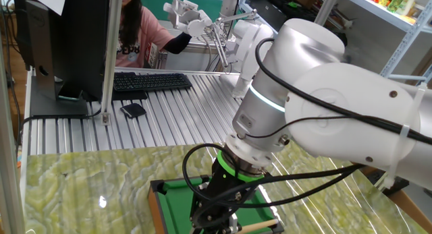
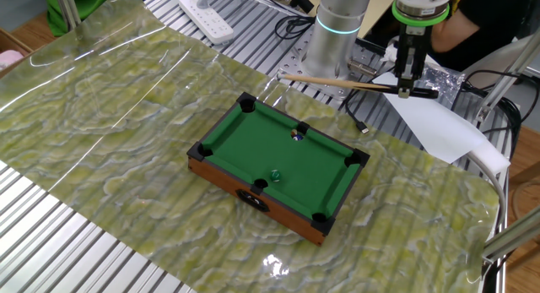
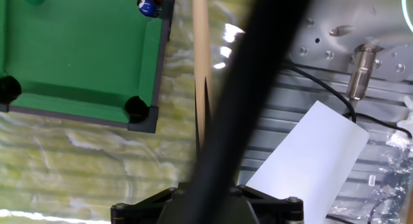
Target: Hit the pool ball
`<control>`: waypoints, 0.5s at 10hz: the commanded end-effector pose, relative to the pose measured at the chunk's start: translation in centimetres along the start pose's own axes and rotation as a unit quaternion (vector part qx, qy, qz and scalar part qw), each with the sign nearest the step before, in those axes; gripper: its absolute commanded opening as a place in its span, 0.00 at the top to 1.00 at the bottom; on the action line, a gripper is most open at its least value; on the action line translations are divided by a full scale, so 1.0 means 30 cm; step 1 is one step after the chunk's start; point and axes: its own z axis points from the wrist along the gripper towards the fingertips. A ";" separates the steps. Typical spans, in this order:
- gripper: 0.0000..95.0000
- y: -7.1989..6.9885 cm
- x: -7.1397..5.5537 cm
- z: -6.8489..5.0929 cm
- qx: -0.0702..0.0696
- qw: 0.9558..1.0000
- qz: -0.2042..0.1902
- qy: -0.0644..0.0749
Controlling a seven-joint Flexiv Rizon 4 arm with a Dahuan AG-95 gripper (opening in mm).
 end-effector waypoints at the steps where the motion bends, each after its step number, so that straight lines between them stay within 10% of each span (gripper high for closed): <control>1: 1.00 0.000 0.000 0.000 -0.001 1.000 -0.003 0.000; 5: 1.00 0.000 -0.001 0.000 -0.006 1.000 0.011 -0.001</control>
